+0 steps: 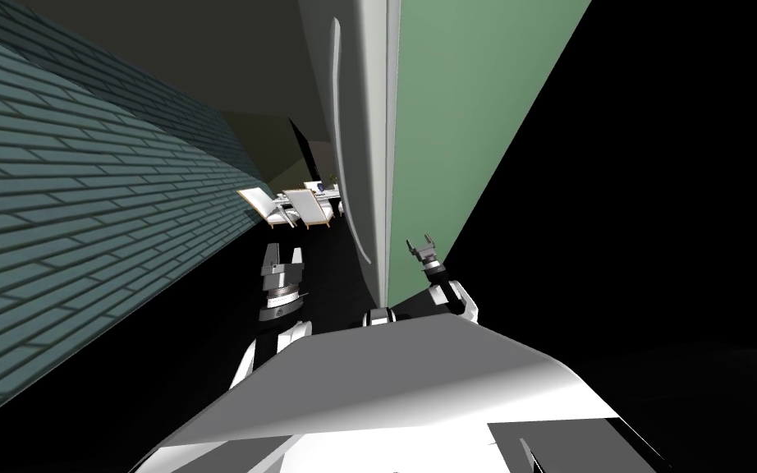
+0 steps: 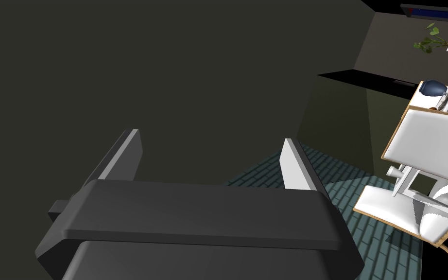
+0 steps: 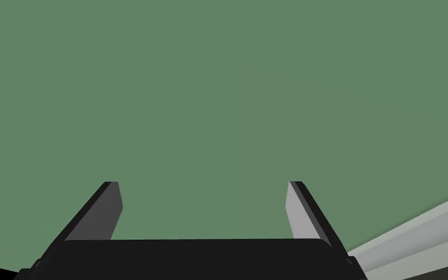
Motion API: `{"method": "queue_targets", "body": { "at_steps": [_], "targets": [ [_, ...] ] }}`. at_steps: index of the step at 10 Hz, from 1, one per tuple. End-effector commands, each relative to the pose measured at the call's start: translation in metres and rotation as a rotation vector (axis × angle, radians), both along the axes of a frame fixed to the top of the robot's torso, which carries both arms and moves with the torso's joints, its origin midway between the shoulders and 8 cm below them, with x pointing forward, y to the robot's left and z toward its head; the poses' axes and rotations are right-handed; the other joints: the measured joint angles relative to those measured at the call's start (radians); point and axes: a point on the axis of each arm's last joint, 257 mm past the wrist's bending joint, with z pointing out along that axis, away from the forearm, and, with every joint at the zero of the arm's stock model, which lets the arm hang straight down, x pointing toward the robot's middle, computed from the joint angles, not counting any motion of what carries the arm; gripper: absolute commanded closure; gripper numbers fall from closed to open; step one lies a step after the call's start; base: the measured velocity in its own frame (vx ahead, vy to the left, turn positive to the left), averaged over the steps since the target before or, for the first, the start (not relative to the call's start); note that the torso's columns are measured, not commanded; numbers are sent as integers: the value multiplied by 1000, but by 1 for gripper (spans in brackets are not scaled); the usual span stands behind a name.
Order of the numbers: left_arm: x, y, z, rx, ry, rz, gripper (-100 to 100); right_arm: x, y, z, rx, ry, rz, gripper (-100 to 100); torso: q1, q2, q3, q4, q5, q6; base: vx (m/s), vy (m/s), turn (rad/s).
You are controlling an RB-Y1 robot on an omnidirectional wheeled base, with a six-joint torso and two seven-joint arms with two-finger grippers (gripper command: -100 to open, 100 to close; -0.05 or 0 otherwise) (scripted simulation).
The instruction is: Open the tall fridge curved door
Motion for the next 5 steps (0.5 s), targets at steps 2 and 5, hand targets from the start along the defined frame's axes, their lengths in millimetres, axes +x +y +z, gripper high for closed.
{"method": "queue_targets", "body": {
  "at_steps": [2,5],
  "targets": [
    [0,0,0,0,0,0,0,8,0,-13,-106,10,-41,-100,1,-4,-2,-3,-1,-2,-6,22,-12],
    [0,0,0,0,0,0,0,13,1,-22,-186,13,-68,-100,1,-9,-5,-5,-1,-3,-11,22,-12]
  ]
}}
